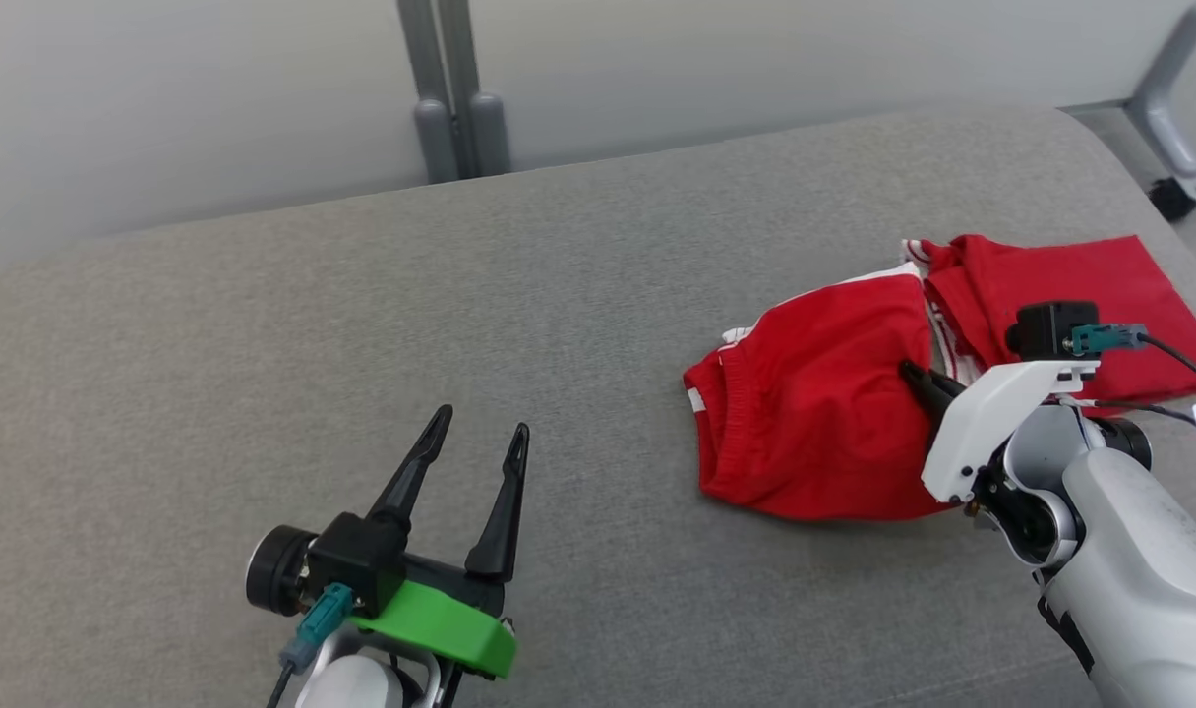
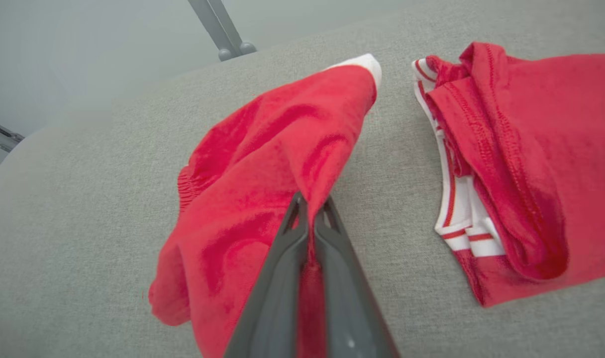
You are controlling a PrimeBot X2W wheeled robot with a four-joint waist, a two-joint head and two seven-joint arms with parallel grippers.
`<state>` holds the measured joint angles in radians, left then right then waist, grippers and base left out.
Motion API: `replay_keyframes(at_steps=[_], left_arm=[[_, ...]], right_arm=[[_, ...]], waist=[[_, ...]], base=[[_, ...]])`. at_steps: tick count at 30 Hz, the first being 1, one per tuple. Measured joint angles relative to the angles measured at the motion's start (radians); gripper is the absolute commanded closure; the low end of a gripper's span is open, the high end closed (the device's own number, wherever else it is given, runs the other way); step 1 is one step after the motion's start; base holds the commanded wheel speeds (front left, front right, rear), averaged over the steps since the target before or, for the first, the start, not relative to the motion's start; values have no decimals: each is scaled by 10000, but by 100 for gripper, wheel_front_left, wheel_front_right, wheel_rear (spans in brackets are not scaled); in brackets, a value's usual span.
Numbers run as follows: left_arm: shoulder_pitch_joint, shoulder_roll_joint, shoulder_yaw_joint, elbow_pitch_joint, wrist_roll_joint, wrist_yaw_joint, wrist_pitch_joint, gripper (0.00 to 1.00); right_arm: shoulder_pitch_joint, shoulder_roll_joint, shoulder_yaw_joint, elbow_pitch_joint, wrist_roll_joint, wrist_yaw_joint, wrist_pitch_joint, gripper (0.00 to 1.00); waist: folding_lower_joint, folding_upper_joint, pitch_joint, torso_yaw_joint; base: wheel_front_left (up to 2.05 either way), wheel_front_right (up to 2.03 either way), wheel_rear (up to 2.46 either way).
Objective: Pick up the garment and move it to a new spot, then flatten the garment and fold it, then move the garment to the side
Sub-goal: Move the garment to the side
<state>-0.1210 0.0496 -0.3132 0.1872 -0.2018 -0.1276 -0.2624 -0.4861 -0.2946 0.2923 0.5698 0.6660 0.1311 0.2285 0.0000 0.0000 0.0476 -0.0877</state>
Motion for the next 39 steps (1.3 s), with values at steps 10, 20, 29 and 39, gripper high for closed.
replay_keyframes(at_steps=[10, 20, 29, 39], left_arm=[[-475, 81, -307, 228, 10, -10, 0, 0], [-1495, 370, -761, 522, 182, -13, 0, 0], [-2111, 518, -892, 708, 272, -13, 0, 0], [-2335, 558, -815, 779, 272, -10, 0, 0]], right_arm=[[-690, -704, 1354, -545, 192, -2, -510, 100], [-2912, -2577, 3392, -683, 1329, -4, -1524, 100], [-4172, -4307, 4587, 566, 2034, 0, -2309, 100], [-4679, -4472, 5281, 2987, 2489, 2, -2999, 0]], waist=[[0, 0, 353, -1554], [0, 0, 1666, -1905], [0, 0, 3061, -1544], [1, 0, 3740, -872]], base=[[0, 0, 0], [0, 0, 0], [0, 0, 0], [0, 0, 0]])
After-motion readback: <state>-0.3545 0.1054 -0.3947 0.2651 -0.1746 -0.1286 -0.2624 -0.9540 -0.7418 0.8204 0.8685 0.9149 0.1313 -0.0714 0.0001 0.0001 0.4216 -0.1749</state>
